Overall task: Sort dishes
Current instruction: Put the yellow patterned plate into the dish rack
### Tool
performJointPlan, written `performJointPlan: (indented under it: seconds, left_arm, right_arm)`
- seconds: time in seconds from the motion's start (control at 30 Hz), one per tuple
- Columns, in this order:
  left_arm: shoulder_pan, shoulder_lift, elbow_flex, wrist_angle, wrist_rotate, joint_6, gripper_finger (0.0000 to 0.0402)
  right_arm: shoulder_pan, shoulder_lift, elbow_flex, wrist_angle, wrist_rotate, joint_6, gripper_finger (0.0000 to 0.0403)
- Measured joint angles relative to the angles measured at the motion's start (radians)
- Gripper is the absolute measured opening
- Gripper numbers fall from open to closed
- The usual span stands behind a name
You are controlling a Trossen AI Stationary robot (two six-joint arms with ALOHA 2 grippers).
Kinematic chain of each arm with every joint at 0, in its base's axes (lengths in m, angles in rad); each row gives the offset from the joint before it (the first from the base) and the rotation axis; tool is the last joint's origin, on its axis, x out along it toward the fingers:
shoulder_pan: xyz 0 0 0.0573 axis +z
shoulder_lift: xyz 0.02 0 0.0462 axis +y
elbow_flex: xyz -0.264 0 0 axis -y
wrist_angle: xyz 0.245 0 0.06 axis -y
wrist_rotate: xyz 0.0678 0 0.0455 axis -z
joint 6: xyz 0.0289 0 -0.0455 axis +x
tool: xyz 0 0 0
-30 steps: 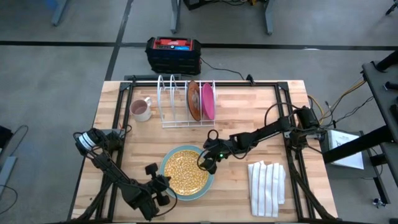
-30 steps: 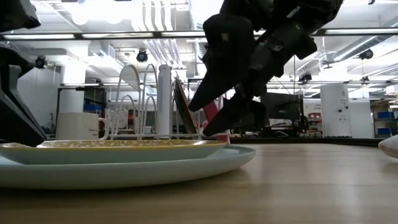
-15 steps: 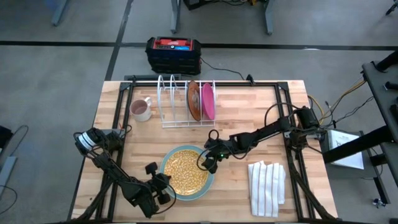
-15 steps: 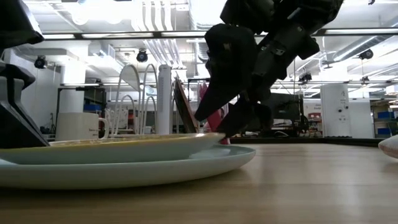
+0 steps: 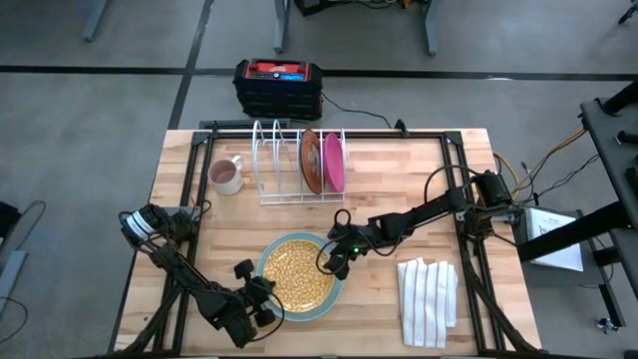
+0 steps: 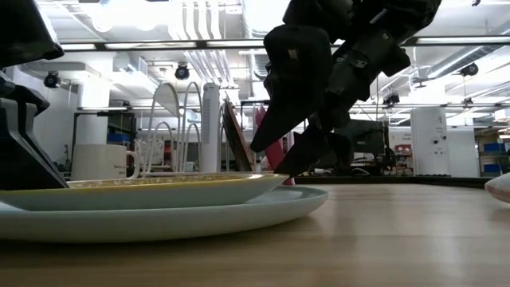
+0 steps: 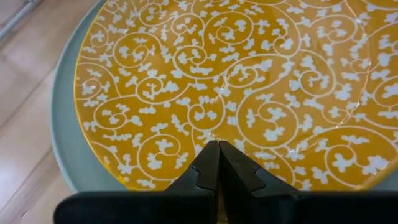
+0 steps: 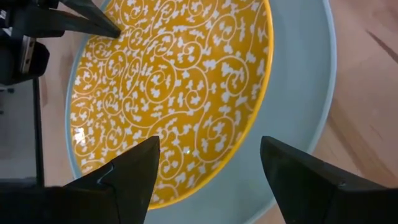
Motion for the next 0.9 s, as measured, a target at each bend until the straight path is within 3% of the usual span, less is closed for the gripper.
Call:
performJointPlan:
  seconds: [0.3, 0.67, 0.9]
  left_arm:
    - [0.003, 0.0, -0.011, 0.022, -0.004, 0.002, 0.0]
    - [0.007, 0.0, -0.056, 0.117, -0.05, 0.004, 0.0]
    - [0.007, 0.003, -0.065, 0.142, -0.085, 0.032, 0.0]
  right_arm:
    - [0.0, 0.022, -0.001, 0.036, 0.0, 0.022, 0.0268]
    - [-0.019, 0.179, 0.005, 0.315, -0.153, 0.077, 0.0266]
    - [-0.031, 0.184, 0.003, 0.339, -0.139, 0.046, 0.0232]
